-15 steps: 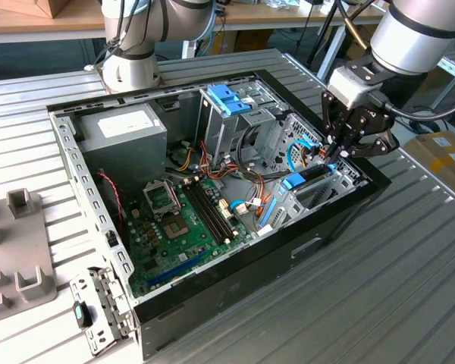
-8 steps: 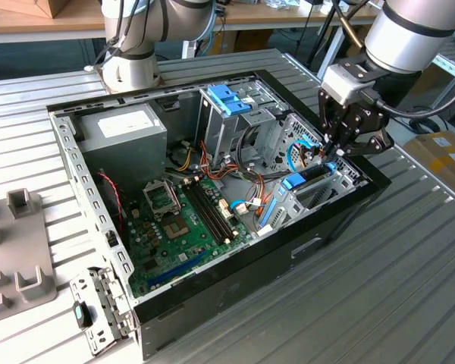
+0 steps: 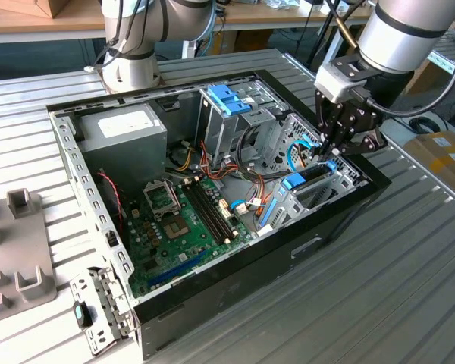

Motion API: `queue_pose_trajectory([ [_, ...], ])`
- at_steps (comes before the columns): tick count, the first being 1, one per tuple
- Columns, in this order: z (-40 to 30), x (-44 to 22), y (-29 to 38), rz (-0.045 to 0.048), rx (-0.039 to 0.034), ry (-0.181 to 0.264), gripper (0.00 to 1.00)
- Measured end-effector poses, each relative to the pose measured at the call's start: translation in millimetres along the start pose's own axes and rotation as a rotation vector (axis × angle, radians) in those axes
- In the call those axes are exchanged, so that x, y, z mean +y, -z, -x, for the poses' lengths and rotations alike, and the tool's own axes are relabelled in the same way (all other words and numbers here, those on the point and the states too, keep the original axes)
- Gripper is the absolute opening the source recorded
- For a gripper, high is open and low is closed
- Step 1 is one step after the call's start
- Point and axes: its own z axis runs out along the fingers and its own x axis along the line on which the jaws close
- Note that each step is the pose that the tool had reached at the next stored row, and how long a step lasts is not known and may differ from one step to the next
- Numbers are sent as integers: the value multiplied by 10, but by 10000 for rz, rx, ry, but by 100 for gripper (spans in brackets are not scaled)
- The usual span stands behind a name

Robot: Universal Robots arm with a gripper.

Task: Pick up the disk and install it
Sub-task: 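Insert the first disk wire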

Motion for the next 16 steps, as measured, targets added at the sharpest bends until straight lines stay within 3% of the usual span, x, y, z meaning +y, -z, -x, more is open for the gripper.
queue_pose_trajectory([
  [16,-15,12,-37,-1,4,-23,17],
])
